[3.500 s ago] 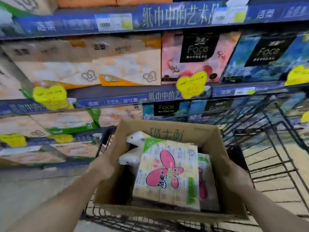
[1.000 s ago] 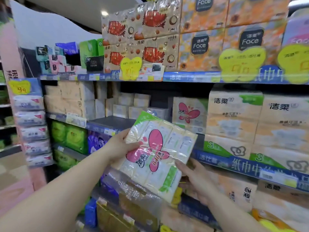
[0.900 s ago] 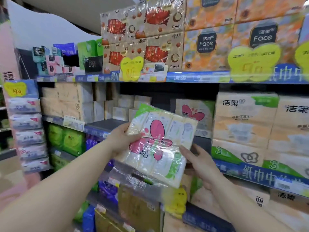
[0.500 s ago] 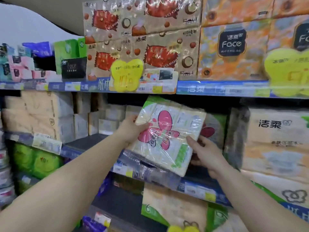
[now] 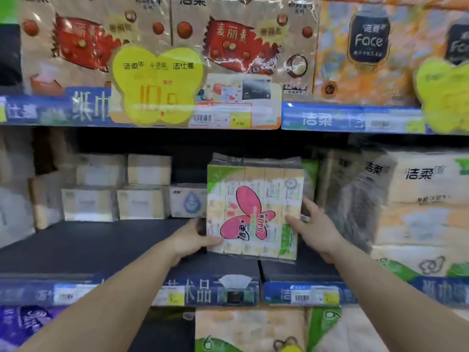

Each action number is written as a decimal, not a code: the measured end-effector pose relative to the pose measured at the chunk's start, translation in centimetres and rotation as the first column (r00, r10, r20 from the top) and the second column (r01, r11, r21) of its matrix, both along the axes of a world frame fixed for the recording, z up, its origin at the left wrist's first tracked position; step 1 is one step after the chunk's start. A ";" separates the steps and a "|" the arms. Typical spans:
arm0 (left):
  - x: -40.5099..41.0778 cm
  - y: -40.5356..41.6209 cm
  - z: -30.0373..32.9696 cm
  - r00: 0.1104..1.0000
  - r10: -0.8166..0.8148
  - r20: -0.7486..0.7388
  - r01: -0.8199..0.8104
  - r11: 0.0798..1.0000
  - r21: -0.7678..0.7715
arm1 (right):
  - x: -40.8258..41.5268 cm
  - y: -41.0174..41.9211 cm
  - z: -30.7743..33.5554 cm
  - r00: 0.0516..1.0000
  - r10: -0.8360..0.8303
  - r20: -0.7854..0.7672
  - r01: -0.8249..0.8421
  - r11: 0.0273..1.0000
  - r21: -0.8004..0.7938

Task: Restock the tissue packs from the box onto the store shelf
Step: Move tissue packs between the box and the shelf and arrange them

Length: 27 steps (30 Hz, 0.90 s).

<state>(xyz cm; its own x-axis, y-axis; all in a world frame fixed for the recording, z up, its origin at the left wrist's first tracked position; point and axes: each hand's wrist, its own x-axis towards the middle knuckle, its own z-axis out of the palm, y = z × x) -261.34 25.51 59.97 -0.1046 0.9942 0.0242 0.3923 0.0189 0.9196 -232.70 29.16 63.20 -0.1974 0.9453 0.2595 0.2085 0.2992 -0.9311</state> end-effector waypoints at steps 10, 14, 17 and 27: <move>-1.2 2.7 4.9 0.971 0.059 0.230 -0.107 0.974 0.201 | 0.0 1.1 1.1 0.982 -0.168 -0.080 0.174 0.982 0.067; -0.6 3.7 7.9 0.980 0.113 0.166 -0.173 0.893 0.416 | 0.2 1.7 0.5 0.923 -0.356 0.145 0.306 0.910 0.280; -0.3 3.5 5.8 0.895 0.125 0.428 -0.313 0.860 0.403 | 0.0 1.8 -0.3 0.882 -0.393 0.262 0.313 0.902 0.299; 2.7 3.8 4.8 0.955 0.053 0.292 -0.103 0.982 0.159 | 0.0 2.6 -4.2 0.663 -0.181 0.726 0.308 0.951 -0.044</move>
<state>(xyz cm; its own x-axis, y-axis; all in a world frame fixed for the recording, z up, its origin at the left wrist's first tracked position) -258.62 29.32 64.76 -0.2089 0.9663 0.1503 0.1172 -0.1278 0.9848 -232.69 31.77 59.03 -0.0172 0.9998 -0.0067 0.8656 0.0116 -0.5005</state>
